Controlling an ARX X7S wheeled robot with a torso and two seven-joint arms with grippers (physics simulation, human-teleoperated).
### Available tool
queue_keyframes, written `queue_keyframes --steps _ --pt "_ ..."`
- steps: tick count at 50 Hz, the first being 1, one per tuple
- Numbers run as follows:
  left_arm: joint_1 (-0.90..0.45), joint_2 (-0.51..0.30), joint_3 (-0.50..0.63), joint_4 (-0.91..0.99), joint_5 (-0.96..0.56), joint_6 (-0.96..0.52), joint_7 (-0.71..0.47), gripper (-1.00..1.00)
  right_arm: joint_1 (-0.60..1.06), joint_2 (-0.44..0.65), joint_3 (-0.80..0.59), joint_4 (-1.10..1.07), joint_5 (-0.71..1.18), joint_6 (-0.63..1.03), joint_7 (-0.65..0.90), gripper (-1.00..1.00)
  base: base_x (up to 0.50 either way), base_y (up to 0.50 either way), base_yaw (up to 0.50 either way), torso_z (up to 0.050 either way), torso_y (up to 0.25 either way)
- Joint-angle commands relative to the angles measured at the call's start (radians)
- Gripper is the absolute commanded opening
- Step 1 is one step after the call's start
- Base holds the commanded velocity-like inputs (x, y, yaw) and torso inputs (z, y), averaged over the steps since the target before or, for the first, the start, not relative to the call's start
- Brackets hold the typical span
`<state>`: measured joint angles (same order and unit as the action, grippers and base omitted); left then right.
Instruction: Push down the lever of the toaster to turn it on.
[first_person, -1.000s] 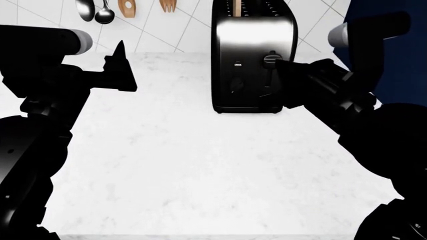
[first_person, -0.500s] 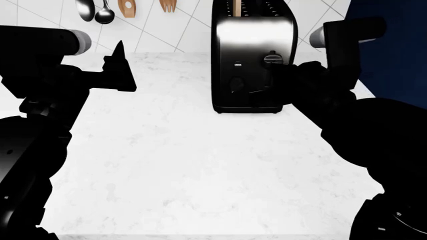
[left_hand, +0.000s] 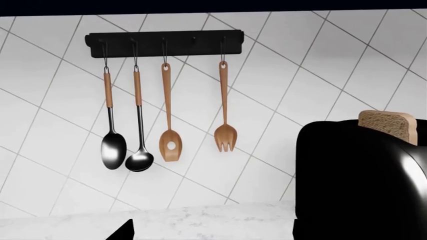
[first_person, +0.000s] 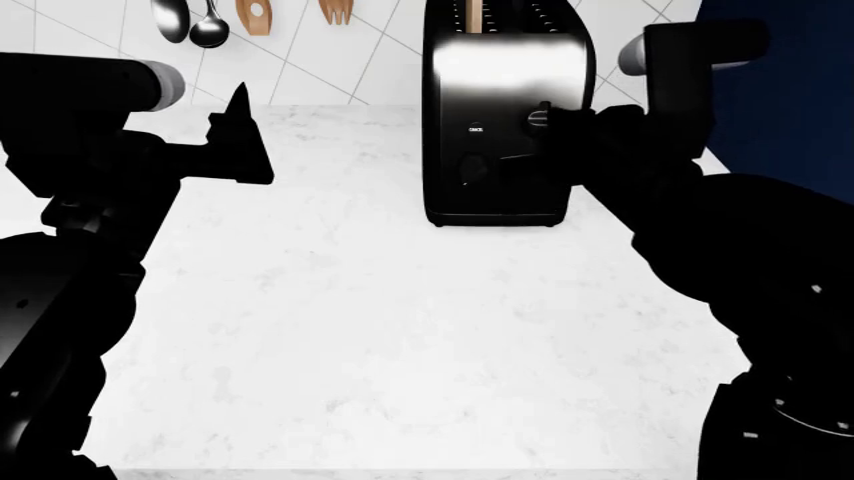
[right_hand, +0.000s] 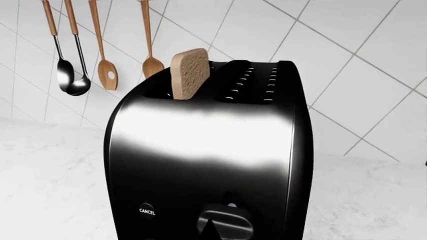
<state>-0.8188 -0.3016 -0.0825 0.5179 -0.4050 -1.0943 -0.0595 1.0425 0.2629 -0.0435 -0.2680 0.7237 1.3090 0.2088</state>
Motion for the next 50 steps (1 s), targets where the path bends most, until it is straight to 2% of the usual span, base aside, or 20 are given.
queue_keyframes --steps 1,29,50 --pt "-0.001 -0.002 0.002 -0.006 -0.003 0.005 -0.004 1.0 0.005 0.001 -0.032 0.057 -0.028 -0.042 0.0 -1.0 0.0 0.0 0.0 0.0 0.0" --pt "0.007 -0.01 -0.011 0.01 -0.023 -0.005 -0.012 1.0 0.028 -0.025 -0.078 0.213 -0.089 -0.128 0.016 -1.0 0.01 0.0 0.01 0.0 0.0" --pt "0.001 -0.01 -0.006 -0.005 -0.028 0.002 -0.021 1.0 -0.004 -0.048 -0.026 0.206 -0.057 0.11 0.172 -1.0 0.01 0.0 0.01 0.0 0.0"
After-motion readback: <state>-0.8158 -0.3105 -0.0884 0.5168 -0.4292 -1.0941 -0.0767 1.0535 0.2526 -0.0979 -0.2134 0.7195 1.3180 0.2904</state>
